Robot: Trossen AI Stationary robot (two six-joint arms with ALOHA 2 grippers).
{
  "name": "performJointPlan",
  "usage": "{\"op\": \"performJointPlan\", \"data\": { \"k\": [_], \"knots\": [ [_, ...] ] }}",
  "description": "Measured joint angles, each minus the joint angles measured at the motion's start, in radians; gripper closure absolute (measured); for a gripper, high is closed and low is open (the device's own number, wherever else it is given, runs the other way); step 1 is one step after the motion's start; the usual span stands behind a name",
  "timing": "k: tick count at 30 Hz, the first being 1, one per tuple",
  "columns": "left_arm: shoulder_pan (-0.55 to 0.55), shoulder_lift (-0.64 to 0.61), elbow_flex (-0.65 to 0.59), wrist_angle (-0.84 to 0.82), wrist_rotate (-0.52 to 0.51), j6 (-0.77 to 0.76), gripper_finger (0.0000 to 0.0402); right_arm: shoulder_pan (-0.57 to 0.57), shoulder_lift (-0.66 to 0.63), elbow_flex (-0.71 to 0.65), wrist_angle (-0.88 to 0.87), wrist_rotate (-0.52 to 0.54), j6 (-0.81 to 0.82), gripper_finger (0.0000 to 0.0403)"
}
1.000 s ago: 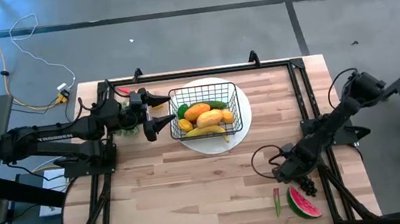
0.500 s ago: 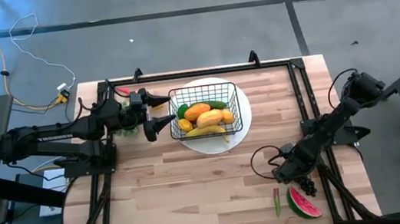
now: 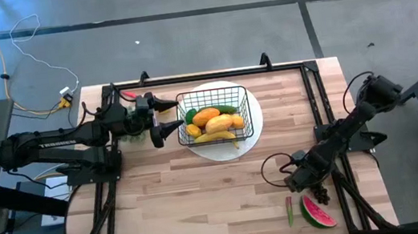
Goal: Build produce basket
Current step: Put the purple grapes into the wire basket
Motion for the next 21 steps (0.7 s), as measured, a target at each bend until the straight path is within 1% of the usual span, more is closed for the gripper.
{"op": "performJointPlan", "data": {
  "k": [5, 8, 10, 12, 15, 18, 20, 21],
  "knots": [
    [0.000, 0.000, 0.000, -0.014, 0.000, 0.000, 0.0030, 0.000, -0.052, -0.006, -0.042, 0.009, -0.048, 0.0322],
    [0.000, 0.000, 0.000, -0.029, 0.000, 0.000, 0.0030, -0.002, -0.118, -0.006, -0.065, 0.010, -0.070, 0.0328],
    [0.000, 0.000, 0.000, -0.029, 0.000, -0.003, 0.0030, -0.007, -0.175, -0.005, -0.085, 0.045, -0.084, 0.0331],
    [0.000, 0.000, 0.000, -0.029, 0.000, -0.003, 0.0030, -0.019, -0.237, -0.005, -0.052, 0.125, -0.116, 0.0334],
    [0.000, 0.000, 0.000, -0.029, 0.000, -0.006, 0.0030, -0.050, -0.324, -0.004, 0.050, 0.316, -0.218, 0.0338],
    [0.000, 0.000, 0.000, -0.025, 0.000, -0.021, 0.0030, -0.101, -0.386, -0.003, 0.237, 0.490, -0.417, 0.0342],
    [0.000, 0.000, 0.000, -0.021, 0.000, -0.026, 0.0030, -0.145, -0.406, -0.002, 0.373, 0.551, -0.571, 0.0344],
    [0.000, 0.000, 0.000, -0.021, 0.000, -0.026, 0.0030, -0.173, -0.408, -0.002, 0.443, 0.560, -0.651, 0.0345]
  ]
}}
